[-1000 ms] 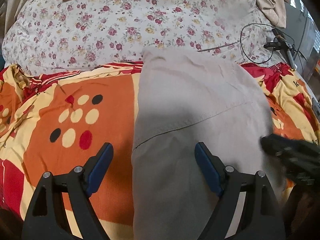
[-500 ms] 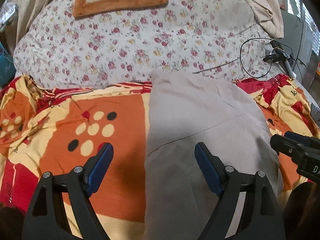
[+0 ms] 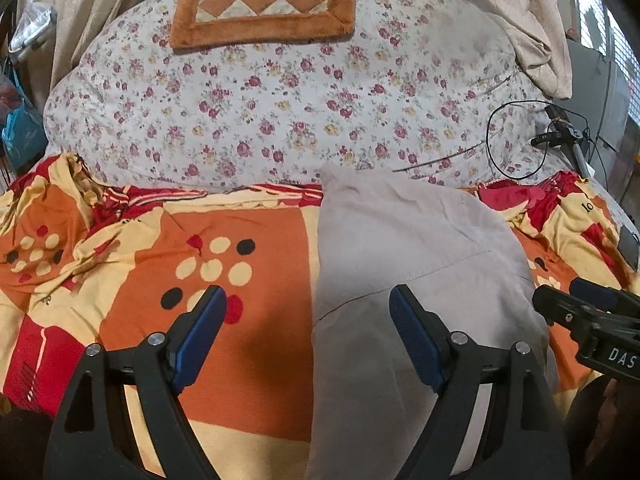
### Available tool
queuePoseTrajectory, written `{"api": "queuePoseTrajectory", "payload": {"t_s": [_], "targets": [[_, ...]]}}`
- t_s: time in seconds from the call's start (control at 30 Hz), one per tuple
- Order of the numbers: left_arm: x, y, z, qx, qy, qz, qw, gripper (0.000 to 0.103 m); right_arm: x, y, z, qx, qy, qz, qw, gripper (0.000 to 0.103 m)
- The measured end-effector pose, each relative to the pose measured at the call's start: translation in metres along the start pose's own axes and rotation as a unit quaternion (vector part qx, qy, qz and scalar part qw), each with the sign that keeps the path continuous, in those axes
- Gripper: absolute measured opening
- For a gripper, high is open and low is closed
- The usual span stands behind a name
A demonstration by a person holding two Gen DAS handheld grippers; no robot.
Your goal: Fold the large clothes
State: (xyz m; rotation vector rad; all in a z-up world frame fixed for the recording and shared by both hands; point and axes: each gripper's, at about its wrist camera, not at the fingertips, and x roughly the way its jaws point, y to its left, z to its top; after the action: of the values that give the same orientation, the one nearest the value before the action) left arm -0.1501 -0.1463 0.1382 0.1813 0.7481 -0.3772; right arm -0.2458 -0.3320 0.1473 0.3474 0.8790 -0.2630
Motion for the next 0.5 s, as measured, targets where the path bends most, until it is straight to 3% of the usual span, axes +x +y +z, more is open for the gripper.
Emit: {"api": "queuePoseTrajectory", "payload": {"t_s": [0.5], "targets": [[0.0028,-0.0001,-0.0033,0.004,0.002,0.011,0.9999,0.084,0.0046,-0.0024,-0.0057,0.007,0.003,-0.001,1.000,0.081]]}}
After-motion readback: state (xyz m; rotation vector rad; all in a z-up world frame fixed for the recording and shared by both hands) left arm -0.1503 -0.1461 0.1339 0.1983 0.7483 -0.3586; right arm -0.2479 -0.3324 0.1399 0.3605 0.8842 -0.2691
